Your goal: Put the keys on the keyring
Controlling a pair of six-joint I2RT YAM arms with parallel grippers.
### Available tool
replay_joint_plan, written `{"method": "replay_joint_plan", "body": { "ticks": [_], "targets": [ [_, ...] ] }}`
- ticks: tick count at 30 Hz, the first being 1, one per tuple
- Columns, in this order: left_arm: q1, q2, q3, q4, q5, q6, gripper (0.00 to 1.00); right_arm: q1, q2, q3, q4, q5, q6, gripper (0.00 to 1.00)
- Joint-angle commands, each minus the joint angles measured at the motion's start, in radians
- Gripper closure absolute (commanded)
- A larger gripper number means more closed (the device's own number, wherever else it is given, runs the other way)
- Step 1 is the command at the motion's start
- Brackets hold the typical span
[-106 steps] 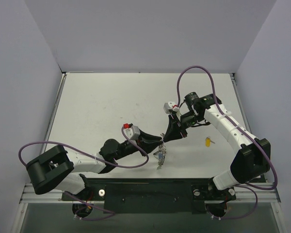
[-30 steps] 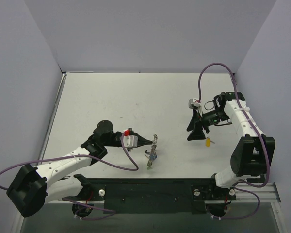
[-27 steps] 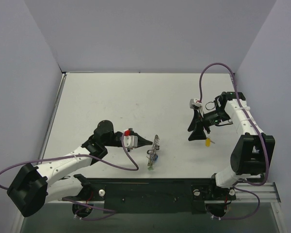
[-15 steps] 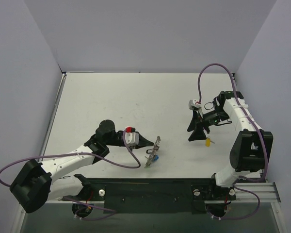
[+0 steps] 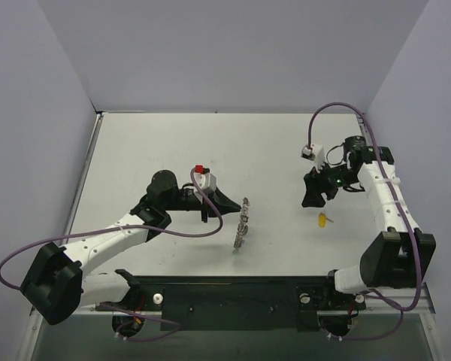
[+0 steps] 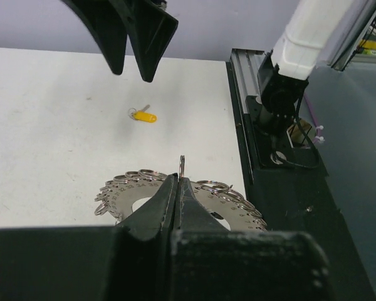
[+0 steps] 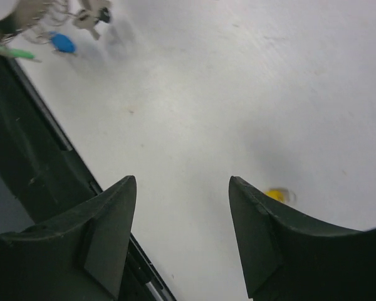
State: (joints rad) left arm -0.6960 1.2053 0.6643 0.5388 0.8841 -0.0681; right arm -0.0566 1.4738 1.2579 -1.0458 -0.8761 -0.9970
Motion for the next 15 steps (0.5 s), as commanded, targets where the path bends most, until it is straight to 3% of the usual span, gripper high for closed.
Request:
{"method": "replay_joint_plan", "body": {
  "ticks": [1,4,7,11,15],
  "targets": [
    [0.033,-0.010,0.090,-0.006,-0.016,-0.111,1.00,-0.034,-0.165,-0.049,0.252,0.326,0.444,0.43],
    [0.039,-0.042,0.113,-0.062,-0.031,-0.089,1.00,-0.104,-0.268,-0.116,0.387,0.397,0.596,0.40],
    [0.036,-0.087,0.109,-0.112,-0.049,-0.038,1.00,-0.225,-0.299,-0.201,0.466,0.290,0.742,0.39],
    [0.038,-0.148,0.107,-0.224,-0.108,0.062,1.00,-0.258,-0.229,-0.239,0.449,0.258,0.776,0.41],
    [0.036,-0.165,0.095,-0.234,-0.114,0.090,1.00,-0.287,-0.112,-0.247,0.469,0.255,0.819,0.46]
  ]
}}
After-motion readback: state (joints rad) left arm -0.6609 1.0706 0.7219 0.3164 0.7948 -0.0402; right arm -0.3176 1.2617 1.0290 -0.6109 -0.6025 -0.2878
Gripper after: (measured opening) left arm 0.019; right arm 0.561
